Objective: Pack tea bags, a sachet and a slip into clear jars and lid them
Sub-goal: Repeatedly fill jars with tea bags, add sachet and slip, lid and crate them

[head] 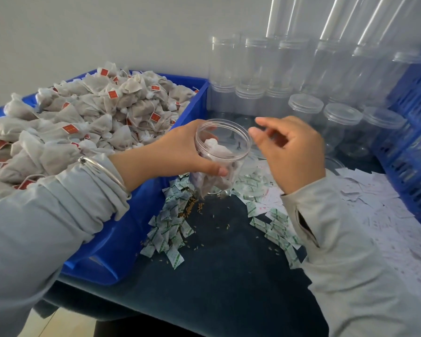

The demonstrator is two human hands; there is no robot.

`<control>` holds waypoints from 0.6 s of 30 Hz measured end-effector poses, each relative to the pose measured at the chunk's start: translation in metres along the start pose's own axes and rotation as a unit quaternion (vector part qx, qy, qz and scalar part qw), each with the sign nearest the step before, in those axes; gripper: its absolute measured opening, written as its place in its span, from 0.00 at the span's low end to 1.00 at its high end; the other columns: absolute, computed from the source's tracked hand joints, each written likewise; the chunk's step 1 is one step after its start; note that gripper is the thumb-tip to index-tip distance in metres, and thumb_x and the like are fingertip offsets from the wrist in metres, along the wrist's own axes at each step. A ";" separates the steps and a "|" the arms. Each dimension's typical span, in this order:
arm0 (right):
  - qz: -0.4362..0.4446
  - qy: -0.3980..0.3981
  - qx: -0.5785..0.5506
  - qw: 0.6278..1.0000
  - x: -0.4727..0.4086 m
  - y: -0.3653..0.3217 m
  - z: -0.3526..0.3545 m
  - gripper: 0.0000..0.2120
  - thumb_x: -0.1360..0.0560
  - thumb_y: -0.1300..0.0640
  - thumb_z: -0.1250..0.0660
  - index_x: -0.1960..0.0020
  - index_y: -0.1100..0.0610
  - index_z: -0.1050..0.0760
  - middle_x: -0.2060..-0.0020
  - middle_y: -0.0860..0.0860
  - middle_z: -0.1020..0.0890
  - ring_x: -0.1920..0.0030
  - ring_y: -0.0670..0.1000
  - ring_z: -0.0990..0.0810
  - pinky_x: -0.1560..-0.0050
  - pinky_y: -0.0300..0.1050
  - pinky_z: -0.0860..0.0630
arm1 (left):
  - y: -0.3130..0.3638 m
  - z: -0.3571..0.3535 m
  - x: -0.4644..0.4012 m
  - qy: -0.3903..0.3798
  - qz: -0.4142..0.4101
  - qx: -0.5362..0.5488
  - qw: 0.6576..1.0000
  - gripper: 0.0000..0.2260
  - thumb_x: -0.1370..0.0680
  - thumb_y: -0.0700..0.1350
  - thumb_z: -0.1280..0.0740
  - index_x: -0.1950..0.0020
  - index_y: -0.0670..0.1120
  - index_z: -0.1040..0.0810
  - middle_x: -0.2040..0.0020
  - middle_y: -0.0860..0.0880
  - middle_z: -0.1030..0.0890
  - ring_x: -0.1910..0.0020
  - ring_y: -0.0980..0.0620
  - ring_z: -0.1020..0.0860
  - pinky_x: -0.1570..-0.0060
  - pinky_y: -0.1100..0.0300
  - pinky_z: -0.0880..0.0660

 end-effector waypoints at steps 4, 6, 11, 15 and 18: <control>-0.084 -0.001 0.027 0.996 0.012 0.037 0.024 0.09 0.25 0.57 0.32 0.47 0.57 0.19 0.59 0.48 0.20 0.64 0.35 0.26 0.59 0.23 0.33 | -0.002 0.000 0.000 -0.003 0.005 -0.003 1.000 0.44 0.48 0.68 0.28 0.34 0.58 0.34 0.43 0.62 0.25 0.48 0.70 0.27 0.54 0.74 0.35; -0.141 -0.089 0.082 0.983 0.024 0.060 0.026 0.09 0.25 0.58 0.32 0.47 0.58 0.18 0.57 0.50 0.18 0.63 0.35 0.27 0.61 0.24 0.34 | -0.003 0.000 -0.001 -0.006 0.004 -0.001 1.000 0.43 0.48 0.68 0.28 0.34 0.59 0.34 0.43 0.63 0.25 0.49 0.70 0.27 0.55 0.75 0.35; -0.183 -0.246 0.147 0.940 0.061 0.086 0.002 0.09 0.24 0.60 0.33 0.47 0.57 0.17 0.50 0.52 0.16 0.56 0.44 0.21 0.49 0.35 0.29 | -0.001 -0.002 0.000 -0.018 0.006 -0.006 1.000 0.43 0.48 0.68 0.28 0.35 0.60 0.34 0.44 0.64 0.25 0.49 0.72 0.28 0.55 0.73 0.34; -0.164 -0.335 0.234 0.898 0.075 0.096 -0.022 0.11 0.22 0.59 0.39 0.47 0.61 0.20 0.47 0.56 0.19 0.42 0.57 0.24 0.49 0.43 0.32 | -0.003 -0.003 0.001 -0.025 0.008 -0.005 1.000 0.43 0.46 0.67 0.26 0.33 0.58 0.33 0.42 0.62 0.24 0.46 0.69 0.27 0.53 0.72 0.34; -0.160 -0.344 0.253 0.890 0.076 0.100 -0.030 0.13 0.22 0.54 0.38 0.40 0.59 0.26 0.39 0.56 0.24 0.34 0.56 0.30 0.45 0.44 0.33 | -0.003 -0.003 0.000 -0.022 0.007 -0.010 1.000 0.43 0.46 0.69 0.25 0.34 0.58 0.33 0.42 0.62 0.24 0.46 0.69 0.27 0.52 0.73 0.34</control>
Point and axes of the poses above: each hand's wrist, its own x-axis away from the middle knuckle, its own z-axis out of the back of the hand, y = z × x, the point moved 3 cm from there along -x, towards the middle knuckle
